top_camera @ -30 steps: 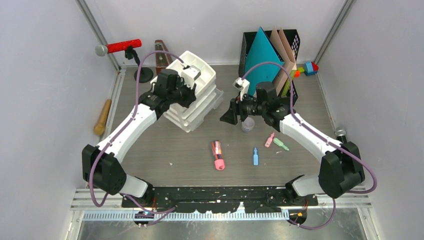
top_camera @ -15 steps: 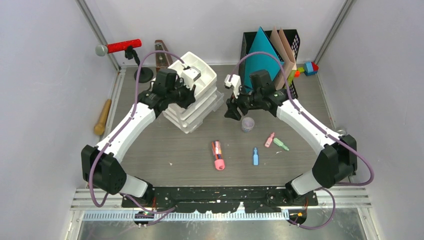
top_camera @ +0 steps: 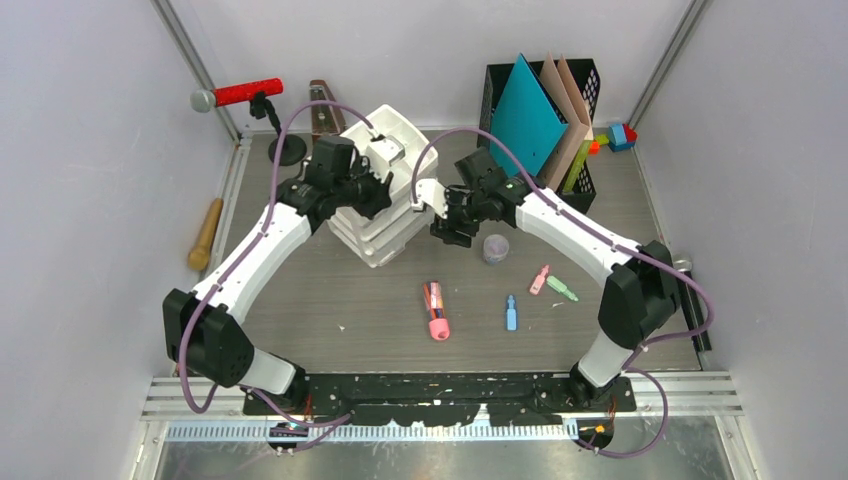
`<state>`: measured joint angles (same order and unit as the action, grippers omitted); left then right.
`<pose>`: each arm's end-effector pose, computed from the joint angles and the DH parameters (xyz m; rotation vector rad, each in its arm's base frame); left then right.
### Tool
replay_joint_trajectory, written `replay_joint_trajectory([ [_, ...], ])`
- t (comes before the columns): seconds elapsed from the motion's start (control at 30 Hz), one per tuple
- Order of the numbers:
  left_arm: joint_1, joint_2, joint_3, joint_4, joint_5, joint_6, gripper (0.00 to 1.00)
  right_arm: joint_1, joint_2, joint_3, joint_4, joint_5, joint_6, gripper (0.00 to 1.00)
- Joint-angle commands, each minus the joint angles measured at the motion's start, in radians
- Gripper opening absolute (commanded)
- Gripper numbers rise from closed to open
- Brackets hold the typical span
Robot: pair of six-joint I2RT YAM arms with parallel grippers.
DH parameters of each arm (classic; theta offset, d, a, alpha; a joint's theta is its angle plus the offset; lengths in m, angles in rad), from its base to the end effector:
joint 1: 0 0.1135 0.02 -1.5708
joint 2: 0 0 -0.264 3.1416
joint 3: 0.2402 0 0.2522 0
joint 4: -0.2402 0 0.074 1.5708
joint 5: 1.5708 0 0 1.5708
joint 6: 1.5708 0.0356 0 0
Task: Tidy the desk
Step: Open the drawer in the storage box.
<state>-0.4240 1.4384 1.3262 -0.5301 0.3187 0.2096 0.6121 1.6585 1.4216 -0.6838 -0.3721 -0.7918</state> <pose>0.2885 -0.1425 0.3428 0.8569 2.0431 -0.4712 0.2874 0.2175 0.2920 -1.6922 1.7616 0.3833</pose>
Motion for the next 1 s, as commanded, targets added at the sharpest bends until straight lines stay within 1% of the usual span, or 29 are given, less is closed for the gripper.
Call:
replay_joint_trajectory([
  [0.0,0.002,0.044,0.014,-0.246,0.019,0.079,0.0,0.022,0.024,0.085,0.001,0.066,-0.105,0.63],
  [0.37,0.002,0.075,0.062,-0.372,-0.016,0.242,0.0,0.031,0.066,0.112,0.001,0.064,-0.169,0.63],
  [0.7,0.003,0.098,0.089,-0.428,-0.016,0.305,0.0,0.031,0.125,0.164,-0.017,0.052,-0.199,0.62],
  [0.97,0.004,0.106,0.093,-0.441,-0.027,0.332,0.0,0.031,0.157,0.196,-0.046,0.043,-0.234,0.62],
])
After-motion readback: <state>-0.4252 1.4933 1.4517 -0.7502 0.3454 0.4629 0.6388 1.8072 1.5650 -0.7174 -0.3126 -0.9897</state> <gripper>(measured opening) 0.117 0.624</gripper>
